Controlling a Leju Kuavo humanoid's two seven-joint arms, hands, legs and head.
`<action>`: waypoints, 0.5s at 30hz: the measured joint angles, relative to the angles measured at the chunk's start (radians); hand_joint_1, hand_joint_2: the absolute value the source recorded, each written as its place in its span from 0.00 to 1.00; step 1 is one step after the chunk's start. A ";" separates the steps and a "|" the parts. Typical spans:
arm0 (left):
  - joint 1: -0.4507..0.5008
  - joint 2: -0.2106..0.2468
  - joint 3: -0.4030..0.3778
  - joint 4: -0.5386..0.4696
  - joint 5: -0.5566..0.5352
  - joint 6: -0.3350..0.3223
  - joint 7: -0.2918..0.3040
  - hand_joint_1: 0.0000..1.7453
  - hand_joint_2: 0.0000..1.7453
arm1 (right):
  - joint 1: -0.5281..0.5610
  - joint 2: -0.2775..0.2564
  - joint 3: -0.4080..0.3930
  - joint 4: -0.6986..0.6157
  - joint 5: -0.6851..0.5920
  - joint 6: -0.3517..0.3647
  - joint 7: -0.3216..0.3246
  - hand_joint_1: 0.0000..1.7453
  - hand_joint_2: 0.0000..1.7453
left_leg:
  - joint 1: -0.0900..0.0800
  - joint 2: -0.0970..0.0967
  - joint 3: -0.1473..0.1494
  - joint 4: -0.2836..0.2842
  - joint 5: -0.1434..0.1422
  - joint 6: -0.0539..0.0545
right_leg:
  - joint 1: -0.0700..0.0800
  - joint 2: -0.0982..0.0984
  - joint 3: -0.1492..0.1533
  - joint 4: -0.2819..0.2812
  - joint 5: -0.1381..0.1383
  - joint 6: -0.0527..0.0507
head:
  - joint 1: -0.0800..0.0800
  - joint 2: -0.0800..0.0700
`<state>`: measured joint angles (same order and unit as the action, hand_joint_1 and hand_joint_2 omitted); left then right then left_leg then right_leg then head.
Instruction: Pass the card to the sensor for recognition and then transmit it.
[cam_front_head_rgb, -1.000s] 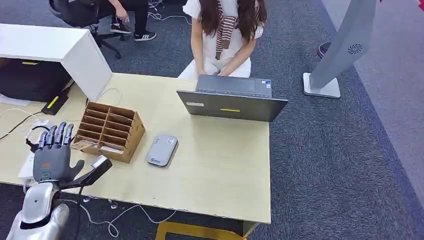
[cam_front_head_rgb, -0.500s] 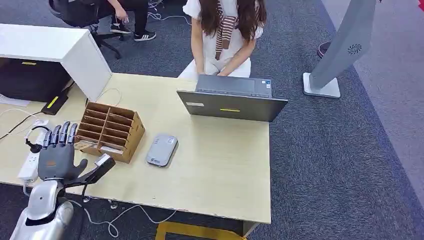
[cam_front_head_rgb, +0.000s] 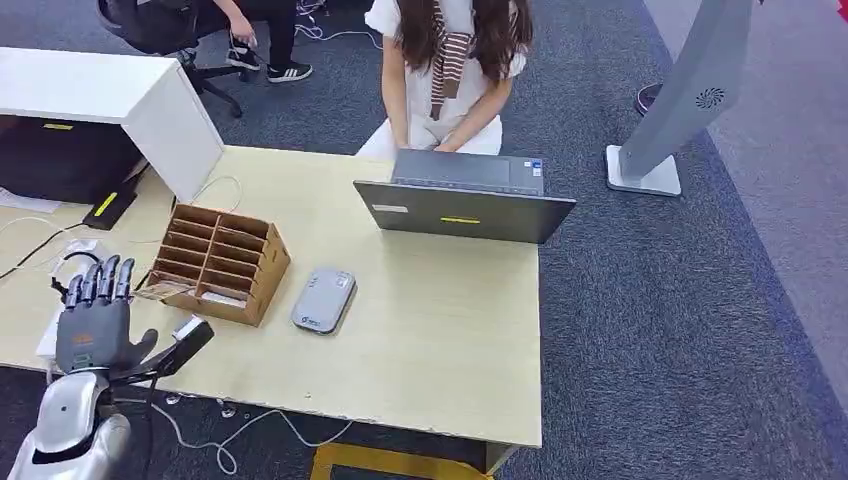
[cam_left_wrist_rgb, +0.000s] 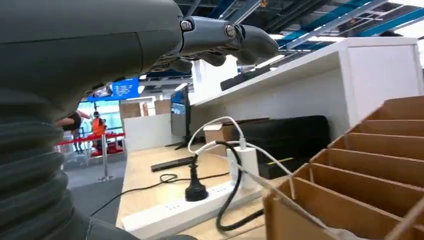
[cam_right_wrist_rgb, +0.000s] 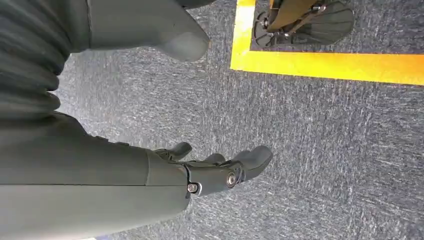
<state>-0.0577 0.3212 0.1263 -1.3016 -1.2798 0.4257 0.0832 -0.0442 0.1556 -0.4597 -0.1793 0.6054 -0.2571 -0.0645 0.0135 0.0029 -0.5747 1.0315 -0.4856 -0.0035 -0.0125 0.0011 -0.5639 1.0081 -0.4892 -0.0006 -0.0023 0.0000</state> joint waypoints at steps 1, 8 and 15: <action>0.002 0.003 0.003 0.003 0.003 0.002 -0.002 0.00 1.00 | 0.000 0.000 0.000 0.000 0.001 0.000 0.000 0.00 1.00 | 0.000 0.000 0.000 0.000 0.000 0.000 | 0.000 0.000 0.000 0.000 0.000 0.000 | 0.000 0.000; 0.003 0.015 0.028 0.032 0.015 0.011 -0.009 0.00 1.00 | 0.000 0.000 0.000 0.000 0.002 0.000 -0.001 0.00 1.00 | 0.000 0.000 0.000 0.000 0.000 0.000 | 0.000 0.000 0.000 0.000 0.000 0.000 | 0.000 0.000; -0.002 0.020 0.045 0.058 0.014 0.017 -0.022 0.00 1.00 | 0.000 0.000 0.000 0.000 0.010 -0.002 -0.001 0.00 1.00 | 0.000 0.000 0.000 0.000 0.000 0.000 | 0.000 0.000 0.000 0.000 0.000 0.000 | 0.000 0.000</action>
<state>-0.0597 0.3414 0.1717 -1.2432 -1.2654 0.4425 0.0610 -0.0444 0.1556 -0.4597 -0.1793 0.6157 -0.2586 -0.0656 0.0134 0.0026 -0.5745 1.0316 -0.4855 -0.0034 -0.0125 0.0010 -0.5636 1.0081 -0.4891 -0.0006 -0.0023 0.0000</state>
